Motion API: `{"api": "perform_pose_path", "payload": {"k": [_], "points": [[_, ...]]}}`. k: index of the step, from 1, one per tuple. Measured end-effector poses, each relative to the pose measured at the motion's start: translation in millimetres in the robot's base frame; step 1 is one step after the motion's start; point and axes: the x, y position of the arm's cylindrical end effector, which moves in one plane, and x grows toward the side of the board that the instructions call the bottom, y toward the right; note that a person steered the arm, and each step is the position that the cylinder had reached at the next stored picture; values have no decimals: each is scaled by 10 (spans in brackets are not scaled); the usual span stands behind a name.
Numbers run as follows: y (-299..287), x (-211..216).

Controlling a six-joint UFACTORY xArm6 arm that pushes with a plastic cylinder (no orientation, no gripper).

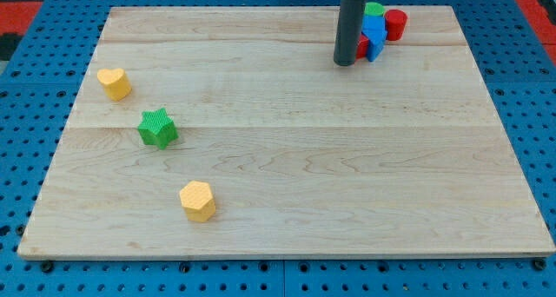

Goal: Push the red star into the triangle

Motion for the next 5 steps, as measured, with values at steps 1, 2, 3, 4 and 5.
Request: {"api": "perform_pose_path", "payload": {"k": [1, 2, 3, 4, 5], "points": [[-573, 1010], [-1455, 1087], [-1747, 1313], [-2287, 1464], [-2804, 1350]]}}
